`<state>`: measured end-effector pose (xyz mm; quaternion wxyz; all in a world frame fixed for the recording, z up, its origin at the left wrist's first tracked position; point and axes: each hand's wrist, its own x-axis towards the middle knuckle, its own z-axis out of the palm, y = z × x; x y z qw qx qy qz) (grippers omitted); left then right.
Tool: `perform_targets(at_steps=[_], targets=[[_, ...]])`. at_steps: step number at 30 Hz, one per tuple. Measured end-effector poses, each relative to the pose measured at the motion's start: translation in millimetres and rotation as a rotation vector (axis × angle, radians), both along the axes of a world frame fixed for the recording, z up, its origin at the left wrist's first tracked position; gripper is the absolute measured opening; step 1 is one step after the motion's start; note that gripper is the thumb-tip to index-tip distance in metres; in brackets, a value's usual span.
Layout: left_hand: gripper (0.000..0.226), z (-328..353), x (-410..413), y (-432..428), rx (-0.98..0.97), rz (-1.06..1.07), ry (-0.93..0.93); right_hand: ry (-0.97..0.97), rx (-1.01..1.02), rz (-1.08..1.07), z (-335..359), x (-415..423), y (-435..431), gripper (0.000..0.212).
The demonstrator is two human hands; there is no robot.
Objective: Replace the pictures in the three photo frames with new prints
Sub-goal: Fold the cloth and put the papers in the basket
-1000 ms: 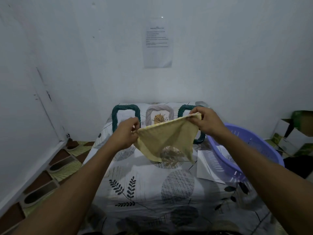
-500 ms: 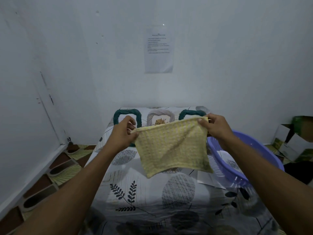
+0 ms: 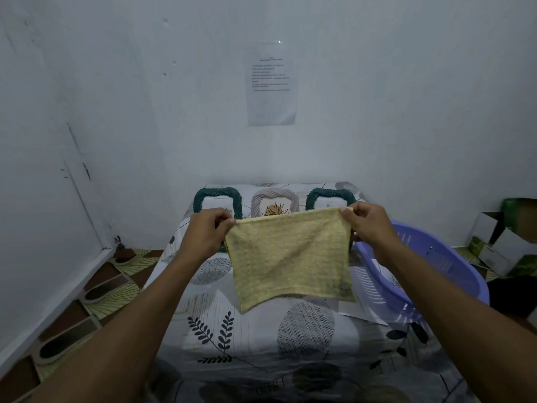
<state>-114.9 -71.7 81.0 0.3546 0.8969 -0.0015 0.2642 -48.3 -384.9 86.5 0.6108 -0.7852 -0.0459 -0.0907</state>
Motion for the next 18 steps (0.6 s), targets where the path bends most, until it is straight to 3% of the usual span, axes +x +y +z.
perform_targets(at_steps=[4,7,9,13,18], targets=[[0.014,4,-2,4,0.020,-0.029,0.011,-0.004,0.004,-0.033,1,0,-6,0.029],[0.003,9,-6,4,-0.102,-0.229,0.107,0.026,0.063,-0.080,0,1,-8,0.028],[0.013,10,-8,5,-0.080,-0.320,0.177,0.042,0.083,-0.099,1,3,-11,0.028],[0.007,9,-8,3,0.022,-0.270,0.154,0.040,0.082,-0.098,3,2,-14,0.027],[0.010,10,-4,-22,-0.329,-0.177,0.126,0.024,0.063,0.008,3,-11,8,0.026]])
